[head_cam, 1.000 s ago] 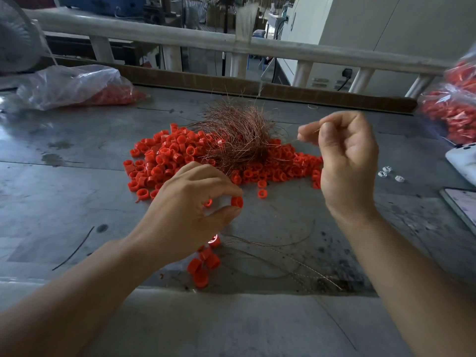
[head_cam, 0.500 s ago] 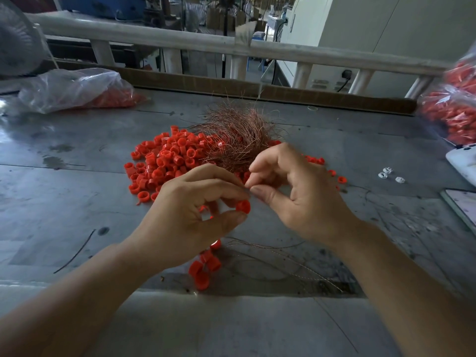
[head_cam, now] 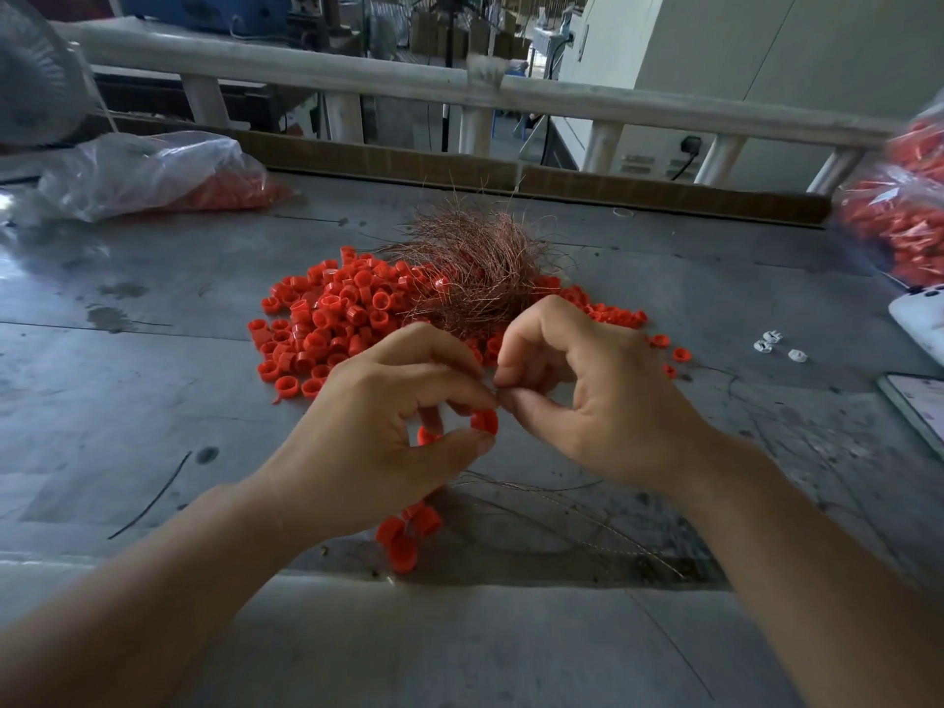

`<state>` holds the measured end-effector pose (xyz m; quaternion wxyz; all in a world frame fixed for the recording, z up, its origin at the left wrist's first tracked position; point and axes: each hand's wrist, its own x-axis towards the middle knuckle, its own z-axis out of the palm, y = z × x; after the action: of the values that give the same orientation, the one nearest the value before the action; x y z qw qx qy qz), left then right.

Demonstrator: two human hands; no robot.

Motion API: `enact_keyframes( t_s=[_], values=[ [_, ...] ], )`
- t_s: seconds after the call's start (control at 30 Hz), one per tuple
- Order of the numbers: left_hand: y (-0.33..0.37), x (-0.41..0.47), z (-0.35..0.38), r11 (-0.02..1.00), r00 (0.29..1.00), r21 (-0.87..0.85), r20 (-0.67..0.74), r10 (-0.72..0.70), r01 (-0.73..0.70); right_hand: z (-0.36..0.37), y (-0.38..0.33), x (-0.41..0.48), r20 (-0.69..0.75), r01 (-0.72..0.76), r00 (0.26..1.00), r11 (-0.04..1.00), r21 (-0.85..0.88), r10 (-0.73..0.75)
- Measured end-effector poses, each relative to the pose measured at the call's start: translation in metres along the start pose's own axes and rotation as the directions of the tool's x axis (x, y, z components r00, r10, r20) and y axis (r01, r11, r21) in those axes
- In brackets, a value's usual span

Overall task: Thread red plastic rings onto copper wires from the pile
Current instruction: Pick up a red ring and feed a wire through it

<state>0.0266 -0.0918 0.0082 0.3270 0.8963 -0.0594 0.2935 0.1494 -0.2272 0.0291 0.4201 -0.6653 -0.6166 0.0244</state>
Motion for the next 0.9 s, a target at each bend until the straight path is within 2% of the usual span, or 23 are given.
enact_keyframes(
  t_s=[0.1,0.37,0.73,0.9],
  values=[
    [-0.0006,-0.0004,0.0019,0.998,1.000,0.070,0.020,-0.001,-0.001,-0.0002,0.0021,0.0002,0.004,-0.014,1.000,1.000,-0.010,0.014],
    [0.0021,0.0006,0.0003,0.995,1.000,0.103,-0.008,0.009,-0.008,-0.0005,0.0035,0.0004,0.033,0.008,0.999,0.999,-0.036,-0.007],
    [0.0043,0.0006,0.0002,0.996,0.999,0.088,-0.040,0.002,0.002,0.0013,0.0032,0.0005,-0.007,-0.010,1.000,0.999,-0.033,0.009],
    [0.0040,0.0008,-0.0017,0.999,0.993,0.039,-0.116,-0.032,0.036,-0.0033,0.0069,0.0038,-0.017,0.041,0.999,0.978,-0.206,-0.045]
  ],
)
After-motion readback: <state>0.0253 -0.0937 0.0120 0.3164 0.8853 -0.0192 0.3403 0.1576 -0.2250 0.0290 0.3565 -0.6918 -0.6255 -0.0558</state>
